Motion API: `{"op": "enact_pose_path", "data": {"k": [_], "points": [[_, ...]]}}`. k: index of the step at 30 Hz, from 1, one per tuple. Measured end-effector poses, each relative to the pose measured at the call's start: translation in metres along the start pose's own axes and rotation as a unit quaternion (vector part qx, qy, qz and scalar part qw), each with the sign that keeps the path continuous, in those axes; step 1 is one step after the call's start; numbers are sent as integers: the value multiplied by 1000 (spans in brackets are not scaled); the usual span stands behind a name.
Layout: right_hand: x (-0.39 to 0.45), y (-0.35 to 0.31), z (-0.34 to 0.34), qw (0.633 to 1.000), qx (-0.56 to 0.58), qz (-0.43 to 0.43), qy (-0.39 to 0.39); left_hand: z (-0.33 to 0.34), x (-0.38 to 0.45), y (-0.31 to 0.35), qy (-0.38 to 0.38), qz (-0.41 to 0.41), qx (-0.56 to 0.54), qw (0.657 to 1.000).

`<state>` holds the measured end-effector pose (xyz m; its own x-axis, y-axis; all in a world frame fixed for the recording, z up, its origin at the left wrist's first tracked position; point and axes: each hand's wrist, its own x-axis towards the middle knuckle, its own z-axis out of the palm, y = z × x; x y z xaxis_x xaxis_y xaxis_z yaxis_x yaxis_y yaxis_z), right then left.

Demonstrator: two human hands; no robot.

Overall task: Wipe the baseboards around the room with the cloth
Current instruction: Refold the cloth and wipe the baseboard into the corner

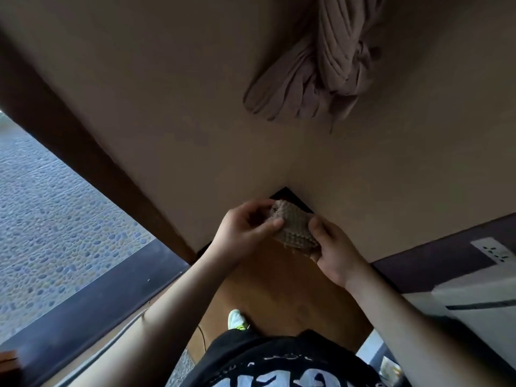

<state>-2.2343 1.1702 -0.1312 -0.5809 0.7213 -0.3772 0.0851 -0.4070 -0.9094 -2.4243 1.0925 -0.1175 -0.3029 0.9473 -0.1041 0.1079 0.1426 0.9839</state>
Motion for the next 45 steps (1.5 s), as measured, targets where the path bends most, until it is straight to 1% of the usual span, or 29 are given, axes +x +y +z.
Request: {"op": "enact_pose_path", "data": {"k": [2,3,5,7,9,14,17,19,21,24,28,31,33,35,39,45], "points": [[10,-1,4,1000,20,17,-5,-5,11,-3,-2,-12,-33,999],[16,-1,6,1000,21,20,-5,-6,16,-4,3,-16,-28,999],[26,-3,8,1000,23,12,-10,-7,23,-5,24,-8,21,999],[37,-5,7,1000,19,3,-21,-5,30,-3,53,19,90,994],[49,-6,3,1000,-10,4,-21,-2,36,-5,72,35,103,991],[78,-10,-14,996,-88,-13,-12,3,52,-17,53,-2,39,998],[96,-9,-28,993,-111,-20,-23,11,66,-25,45,-21,82,995],[112,-9,-46,990,-132,-11,-41,21,82,-30,41,-38,127,990],[132,-12,-70,984,-164,4,-70,38,103,-37,52,-54,147,986],[163,-22,-107,974,-200,12,-103,71,131,-46,97,-92,101,986],[215,-31,-144,952,-253,25,-171,103,167,-65,146,-123,53,980],[246,-24,-150,924,-301,25,-235,103,174,-85,153,-129,64,978],[255,-15,-144,909,-327,12,-259,97,169,-98,151,-122,83,977],[258,-4,-134,904,-340,-1,-260,89,163,-110,141,-116,108,977],[258,26,-112,915,-330,-19,-233,74,158,-137,142,-121,139,973],[246,68,-91,924,-338,-5,-178,54,140,-175,106,-122,157,974]]}}
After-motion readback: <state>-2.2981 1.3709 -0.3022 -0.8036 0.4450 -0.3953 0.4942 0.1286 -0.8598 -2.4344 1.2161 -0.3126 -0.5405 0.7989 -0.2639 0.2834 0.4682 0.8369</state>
